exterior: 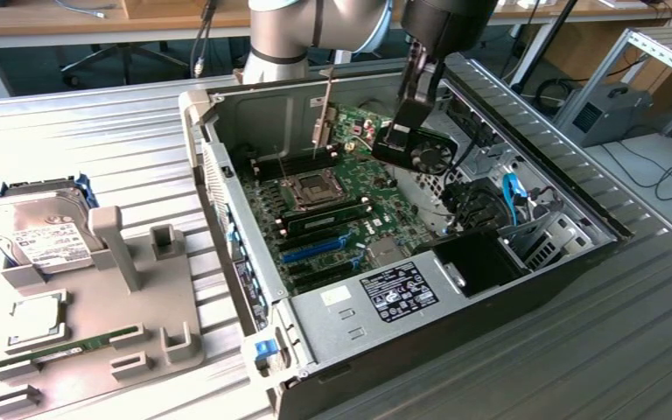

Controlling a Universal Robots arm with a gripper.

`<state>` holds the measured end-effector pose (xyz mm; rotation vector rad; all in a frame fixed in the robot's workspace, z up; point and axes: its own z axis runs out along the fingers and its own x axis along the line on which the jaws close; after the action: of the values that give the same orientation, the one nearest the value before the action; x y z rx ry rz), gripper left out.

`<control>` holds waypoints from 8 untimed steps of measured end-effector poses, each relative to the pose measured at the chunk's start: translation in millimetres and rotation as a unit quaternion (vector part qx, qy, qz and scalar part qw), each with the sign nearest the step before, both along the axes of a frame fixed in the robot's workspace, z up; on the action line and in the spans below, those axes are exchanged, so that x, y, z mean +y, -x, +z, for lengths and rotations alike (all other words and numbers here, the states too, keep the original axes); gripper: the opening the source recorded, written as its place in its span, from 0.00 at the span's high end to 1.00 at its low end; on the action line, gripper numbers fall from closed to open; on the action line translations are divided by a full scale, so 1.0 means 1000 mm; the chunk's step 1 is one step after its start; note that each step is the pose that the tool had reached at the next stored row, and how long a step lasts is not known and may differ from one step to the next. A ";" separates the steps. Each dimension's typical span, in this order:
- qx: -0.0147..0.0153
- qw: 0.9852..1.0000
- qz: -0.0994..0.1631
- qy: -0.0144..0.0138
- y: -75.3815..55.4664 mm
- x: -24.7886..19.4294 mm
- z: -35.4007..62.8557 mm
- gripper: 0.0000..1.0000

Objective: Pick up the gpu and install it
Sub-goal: 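Insert the gpu into the slot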

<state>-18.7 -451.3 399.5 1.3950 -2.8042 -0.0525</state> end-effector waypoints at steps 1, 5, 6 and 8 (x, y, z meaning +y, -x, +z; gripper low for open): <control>0.000 1.000 0.002 0.000 0.000 0.0000 0.0000 0.74; 0.000 1.000 0.010 0.000 0.000 0.0000 0.0000 0.74; 0.000 1.000 0.011 0.000 0.000 0.0000 0.0000 0.74; 0.000 1.000 0.017 0.000 0.000 0.0000 0.0000 0.74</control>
<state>-18.7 -451.3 399.5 1.4412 -2.7801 -0.0522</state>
